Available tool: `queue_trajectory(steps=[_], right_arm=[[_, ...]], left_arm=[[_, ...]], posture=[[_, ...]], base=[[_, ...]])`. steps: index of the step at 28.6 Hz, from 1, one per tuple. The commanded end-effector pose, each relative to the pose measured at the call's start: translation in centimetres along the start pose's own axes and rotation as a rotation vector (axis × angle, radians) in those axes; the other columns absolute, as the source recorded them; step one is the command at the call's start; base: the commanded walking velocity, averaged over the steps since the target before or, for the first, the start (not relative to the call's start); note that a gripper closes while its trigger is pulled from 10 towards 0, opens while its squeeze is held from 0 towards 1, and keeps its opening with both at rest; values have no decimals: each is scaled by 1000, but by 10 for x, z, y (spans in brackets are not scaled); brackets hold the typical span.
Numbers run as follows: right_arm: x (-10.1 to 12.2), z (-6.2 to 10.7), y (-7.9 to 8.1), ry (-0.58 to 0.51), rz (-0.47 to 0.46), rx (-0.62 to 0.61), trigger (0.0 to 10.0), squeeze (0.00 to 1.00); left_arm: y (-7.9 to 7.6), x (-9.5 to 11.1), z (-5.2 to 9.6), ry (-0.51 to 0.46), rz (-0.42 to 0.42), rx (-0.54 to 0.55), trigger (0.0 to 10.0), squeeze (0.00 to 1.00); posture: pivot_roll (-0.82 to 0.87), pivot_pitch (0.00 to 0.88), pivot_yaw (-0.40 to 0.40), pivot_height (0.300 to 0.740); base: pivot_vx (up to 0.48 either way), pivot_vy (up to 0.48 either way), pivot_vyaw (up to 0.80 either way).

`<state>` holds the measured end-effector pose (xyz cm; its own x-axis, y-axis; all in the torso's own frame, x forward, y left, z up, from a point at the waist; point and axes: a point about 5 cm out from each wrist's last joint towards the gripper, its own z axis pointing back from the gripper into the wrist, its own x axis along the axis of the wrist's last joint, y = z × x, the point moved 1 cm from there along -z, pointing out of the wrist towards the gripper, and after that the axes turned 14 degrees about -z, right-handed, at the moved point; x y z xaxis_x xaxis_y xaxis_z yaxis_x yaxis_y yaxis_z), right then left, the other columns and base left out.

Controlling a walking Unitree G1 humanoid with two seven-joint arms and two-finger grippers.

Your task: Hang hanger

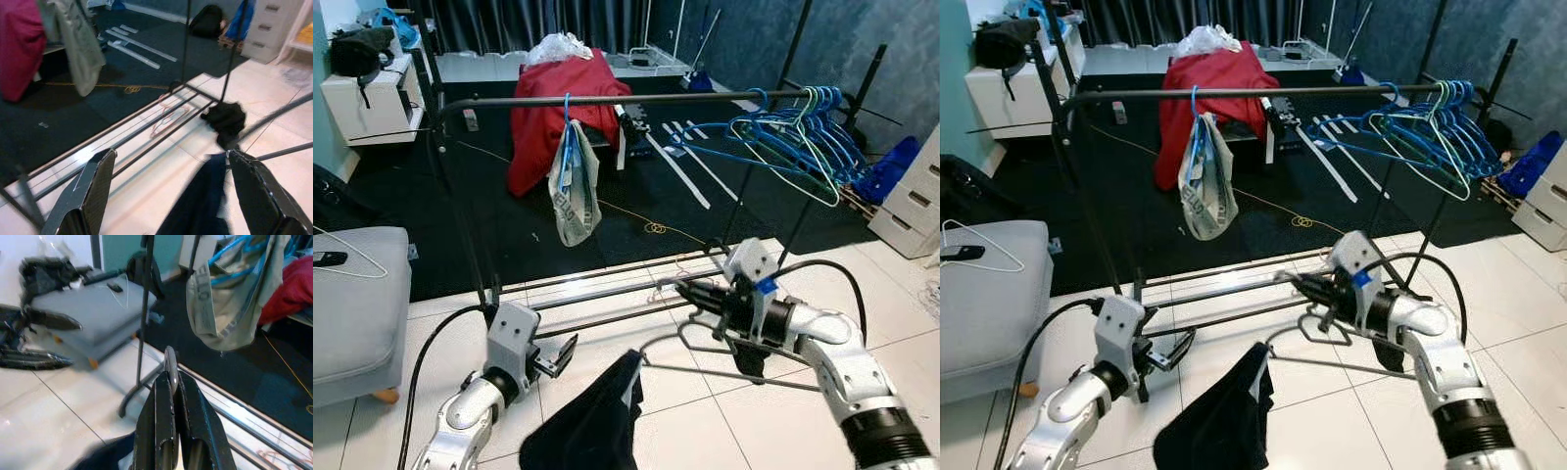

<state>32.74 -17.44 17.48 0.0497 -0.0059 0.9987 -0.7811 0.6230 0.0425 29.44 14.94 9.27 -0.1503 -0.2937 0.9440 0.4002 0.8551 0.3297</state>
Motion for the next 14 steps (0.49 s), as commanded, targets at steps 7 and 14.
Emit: queue_trajectory(steps=[7,14], right_arm=[[6,5,-6,13,51,-29,10000,0],[14,13,-54,-17,131,-552,10000,0]], left_arm=[[-22,20,-7,-115,67,-200,10000,0],[-15,26,-16,-115,69,-141,10000,0]], posture=[[-114,54,-64,740],[-108,52,-57,740]], base=[[0,0,0],[0,0,0]])
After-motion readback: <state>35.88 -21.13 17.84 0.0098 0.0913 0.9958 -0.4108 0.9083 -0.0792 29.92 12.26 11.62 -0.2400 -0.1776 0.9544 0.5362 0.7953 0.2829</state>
